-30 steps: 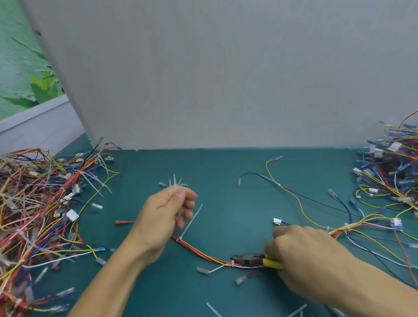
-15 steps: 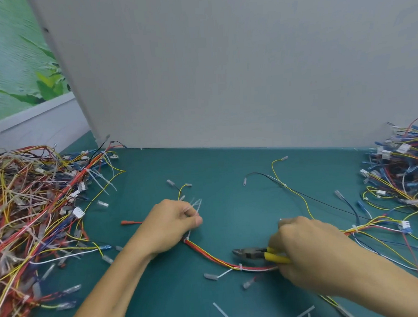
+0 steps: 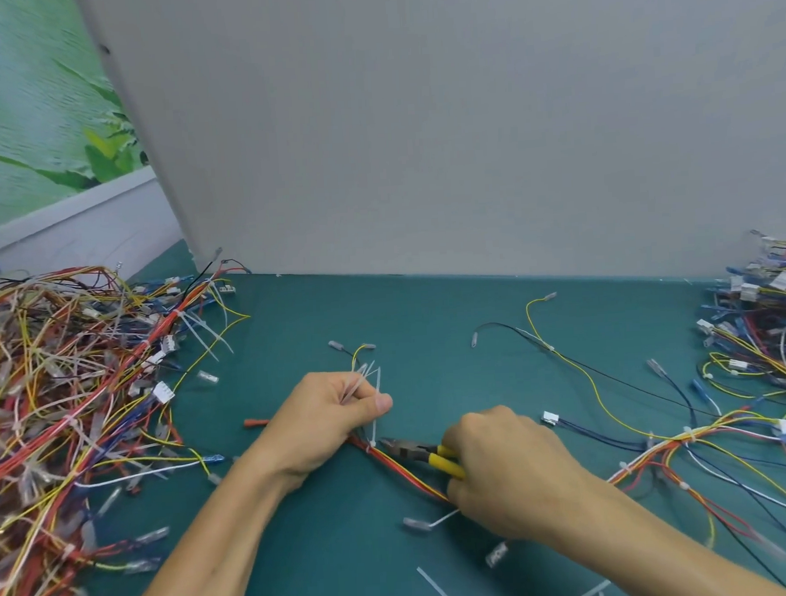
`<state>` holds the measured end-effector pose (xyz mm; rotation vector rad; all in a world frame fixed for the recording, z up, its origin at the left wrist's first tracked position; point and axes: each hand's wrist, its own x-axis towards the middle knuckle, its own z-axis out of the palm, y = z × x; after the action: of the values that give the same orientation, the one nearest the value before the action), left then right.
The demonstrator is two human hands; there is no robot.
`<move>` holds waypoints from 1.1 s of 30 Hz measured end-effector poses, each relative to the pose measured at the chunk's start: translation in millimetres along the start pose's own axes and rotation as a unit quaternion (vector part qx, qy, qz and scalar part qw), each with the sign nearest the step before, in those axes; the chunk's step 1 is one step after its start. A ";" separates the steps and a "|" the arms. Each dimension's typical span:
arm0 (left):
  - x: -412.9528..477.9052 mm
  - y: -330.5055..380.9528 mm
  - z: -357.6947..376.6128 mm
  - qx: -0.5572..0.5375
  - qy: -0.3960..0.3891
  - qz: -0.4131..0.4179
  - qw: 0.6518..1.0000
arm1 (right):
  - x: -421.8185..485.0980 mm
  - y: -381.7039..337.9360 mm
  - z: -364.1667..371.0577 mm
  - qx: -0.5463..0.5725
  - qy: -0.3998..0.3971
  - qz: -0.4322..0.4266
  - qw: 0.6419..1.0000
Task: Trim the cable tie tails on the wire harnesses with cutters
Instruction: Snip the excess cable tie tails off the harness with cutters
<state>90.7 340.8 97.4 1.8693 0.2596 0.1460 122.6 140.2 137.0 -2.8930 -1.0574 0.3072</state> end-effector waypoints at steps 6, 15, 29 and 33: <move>-0.2 0.1 0.1 0.000 -0.002 -0.005 1.000 | 1.4 0.6 0.8 0.002 0.005 -0.010 1.000; 0.3 2.7 0.9 -0.008 -0.002 -0.011 1.000 | 0.6 1.3 0.2 0.003 0.006 -0.017 1.000; 0.2 2.9 1.0 -0.006 -0.004 -0.008 1.000 | 2.3 0.2 0.9 0.011 0.006 -0.018 1.000; 0.8 3.0 1.0 -0.005 -0.005 -0.008 1.000 | 1.4 2.2 0.6 0.012 0.006 -0.012 1.000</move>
<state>92.0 339.2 99.9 1.8568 0.2660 0.1267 124.9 139.4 135.9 -2.8547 -1.0785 0.2991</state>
